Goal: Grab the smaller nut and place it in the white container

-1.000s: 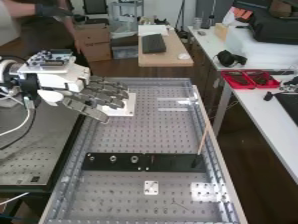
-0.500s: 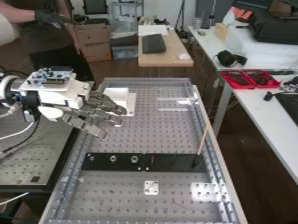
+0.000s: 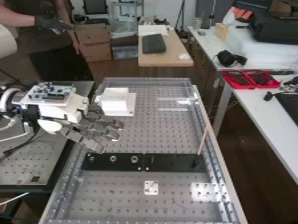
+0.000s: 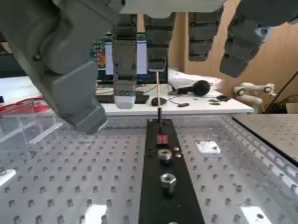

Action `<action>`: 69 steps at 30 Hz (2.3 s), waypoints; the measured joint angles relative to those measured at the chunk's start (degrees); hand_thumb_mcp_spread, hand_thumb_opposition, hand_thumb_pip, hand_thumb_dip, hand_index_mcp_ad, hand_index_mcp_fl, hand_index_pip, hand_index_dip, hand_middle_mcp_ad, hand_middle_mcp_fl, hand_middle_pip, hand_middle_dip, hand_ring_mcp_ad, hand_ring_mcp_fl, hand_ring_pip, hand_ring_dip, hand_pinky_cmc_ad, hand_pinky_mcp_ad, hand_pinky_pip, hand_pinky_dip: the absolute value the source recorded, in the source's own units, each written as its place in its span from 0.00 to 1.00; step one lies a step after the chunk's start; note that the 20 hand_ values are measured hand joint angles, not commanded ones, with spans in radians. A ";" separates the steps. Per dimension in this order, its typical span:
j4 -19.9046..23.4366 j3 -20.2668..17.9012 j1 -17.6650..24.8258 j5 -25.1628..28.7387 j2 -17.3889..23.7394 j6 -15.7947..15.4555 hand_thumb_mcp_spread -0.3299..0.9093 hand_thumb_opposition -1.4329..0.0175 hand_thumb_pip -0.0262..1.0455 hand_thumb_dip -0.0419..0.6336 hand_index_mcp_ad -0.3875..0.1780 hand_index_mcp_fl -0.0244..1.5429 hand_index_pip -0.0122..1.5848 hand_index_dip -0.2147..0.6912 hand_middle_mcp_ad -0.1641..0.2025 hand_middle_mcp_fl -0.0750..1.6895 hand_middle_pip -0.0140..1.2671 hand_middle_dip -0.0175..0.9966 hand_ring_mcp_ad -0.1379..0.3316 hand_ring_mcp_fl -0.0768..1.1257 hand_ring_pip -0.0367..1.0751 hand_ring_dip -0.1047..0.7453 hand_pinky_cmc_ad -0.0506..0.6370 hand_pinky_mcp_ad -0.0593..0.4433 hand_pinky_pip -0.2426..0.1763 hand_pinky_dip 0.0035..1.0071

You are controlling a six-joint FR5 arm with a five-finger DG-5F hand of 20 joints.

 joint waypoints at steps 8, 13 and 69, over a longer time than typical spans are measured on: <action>1.32 -0.51 -0.53 -0.24 -0.89 -0.61 0.54 0.41 0.78 0.42 0.56 0.03 0.90 0.50 0.56 0.10 0.12 0.23 0.67 0.06 0.12 0.21 0.70 0.74 0.37 0.17; 1.87 -0.78 -0.57 -0.16 -1.67 -1.33 0.55 0.41 0.78 0.42 0.56 0.04 0.91 0.51 0.57 0.11 0.12 0.24 0.65 0.06 0.12 0.22 0.66 0.74 0.37 0.17; 13.99 -4.17 -3.84 -2.92 -8.69 -6.30 0.63 0.40 0.71 0.49 0.48 0.01 0.93 0.62 0.56 0.11 0.12 0.25 0.57 0.06 0.12 0.23 0.58 0.67 0.49 0.17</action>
